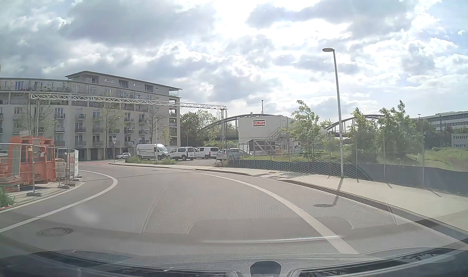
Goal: Follow the waypoints while adhering to traffic rules and regulations
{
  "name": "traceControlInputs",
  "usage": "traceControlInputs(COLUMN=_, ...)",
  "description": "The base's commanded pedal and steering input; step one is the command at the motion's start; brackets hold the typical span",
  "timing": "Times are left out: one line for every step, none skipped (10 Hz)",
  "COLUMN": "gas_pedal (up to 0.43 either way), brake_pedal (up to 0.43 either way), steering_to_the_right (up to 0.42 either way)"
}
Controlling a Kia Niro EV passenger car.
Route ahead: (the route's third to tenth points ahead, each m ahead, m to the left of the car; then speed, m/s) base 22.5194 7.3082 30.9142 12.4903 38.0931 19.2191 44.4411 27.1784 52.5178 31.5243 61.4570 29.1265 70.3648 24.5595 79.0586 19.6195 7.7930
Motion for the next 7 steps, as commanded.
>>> traceControlInputs(gas_pedal=0.047, brake_pedal=0.000, steering_to_the_right=-0.004)
traceControlInputs(gas_pedal=0.047, brake_pedal=0.000, steering_to_the_right=-0.012)
traceControlInputs(gas_pedal=0.047, brake_pedal=0.000, steering_to_the_right=-0.020)
traceControlInputs(gas_pedal=0.047, brake_pedal=0.000, steering_to_the_right=-0.032)
traceControlInputs(gas_pedal=0.047, brake_pedal=0.000, steering_to_the_right=-0.043)
traceControlInputs(gas_pedal=0.047, brake_pedal=0.000, steering_to_the_right=-0.055)
traceControlInputs(gas_pedal=0.047, brake_pedal=0.000, steering_to_the_right=-0.070)
